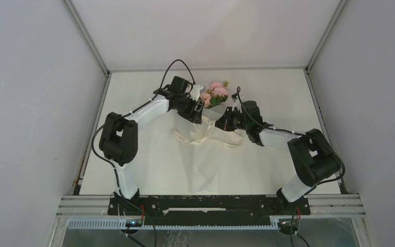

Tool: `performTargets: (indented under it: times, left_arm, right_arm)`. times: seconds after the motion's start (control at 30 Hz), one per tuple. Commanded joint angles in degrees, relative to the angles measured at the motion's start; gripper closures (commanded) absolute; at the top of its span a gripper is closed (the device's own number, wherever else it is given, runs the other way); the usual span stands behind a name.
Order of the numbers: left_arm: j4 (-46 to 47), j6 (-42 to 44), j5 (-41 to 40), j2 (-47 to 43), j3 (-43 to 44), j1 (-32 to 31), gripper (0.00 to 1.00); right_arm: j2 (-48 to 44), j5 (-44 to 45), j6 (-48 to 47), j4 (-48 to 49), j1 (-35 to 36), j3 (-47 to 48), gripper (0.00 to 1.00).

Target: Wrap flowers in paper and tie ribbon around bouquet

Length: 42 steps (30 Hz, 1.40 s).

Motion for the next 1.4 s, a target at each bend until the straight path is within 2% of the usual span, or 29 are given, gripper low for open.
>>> performTargets:
  times: [0.0,0.1,0.17,0.27,0.3,0.33,0.53,0.73,0.9,1.0,1.13,1.23,1.37]
  left_arm:
    - [0.3,0.4,-6.6,2.6,3.6,-1.5,0.32]
    - [0.8,1.8,-8.9,2.0,2.0,-1.5,0.42]
    - [1.5,2.0,-8.6,1.7,1.1,-1.5,0.57]
    - [1.4,1.7,-5.9,1.2,0.5,-1.5,0.94]
    - [1.5,1.6,-3.9,0.3,0.0,-1.5,0.99]
    - [1.6,1.5,-1.6,-0.8,-0.6,-1.4,1.00]
    - [1.1,1.1,7.8,-9.0,-4.3,-0.4,1.00]
    - [-1.5,-0.4,9.2,-12.9,-10.1,3.7,1.00]
    - [-3.9,1.6,8.6,-15.6,-17.7,6.2,0.97]
    - [-5.7,5.0,7.0,-16.8,-20.5,6.4,0.87]
    - [-8.4,10.2,1.5,-19.5,-18.8,6.5,0.65]
    - [-10.9,13.5,-0.9,-22.0,-13.2,6.5,0.58]
    - [-14.7,18.1,4.7,-22.1,-6.3,3.4,0.57]
  right_arm:
    - [-1.7,0.1,3.0,3.0,0.3,-0.1,1.00]
    - [-1.1,-1.0,5.0,6.1,0.5,0.2,1.00]
    - [-0.1,-0.9,5.7,6.6,0.4,0.9,1.00]
    - [1.3,-0.7,7.8,8.3,0.6,1.1,1.00]
    - [1.8,-0.5,8.7,8.9,0.7,1.1,1.00]
    - [2.3,-0.1,9.1,9.2,1.2,1.1,1.00]
    - [7.3,2.8,10.6,7.1,2.4,3.1,1.00]
    - [11.2,6.0,10.7,3.1,1.2,4.2,1.00]
    - [12.5,7.0,9.0,-0.5,1.4,4.2,1.00]
    - [12.8,5.7,8.5,-0.4,1.5,4.3,1.00]
    - [12.8,4.3,8.1,-2.7,1.5,5.0,1.00]
    - [12.7,3.0,8.9,-4.5,1.1,5.0,1.00]
    - [13.2,0.0,11.1,-5.7,0.2,5.0,1.00]
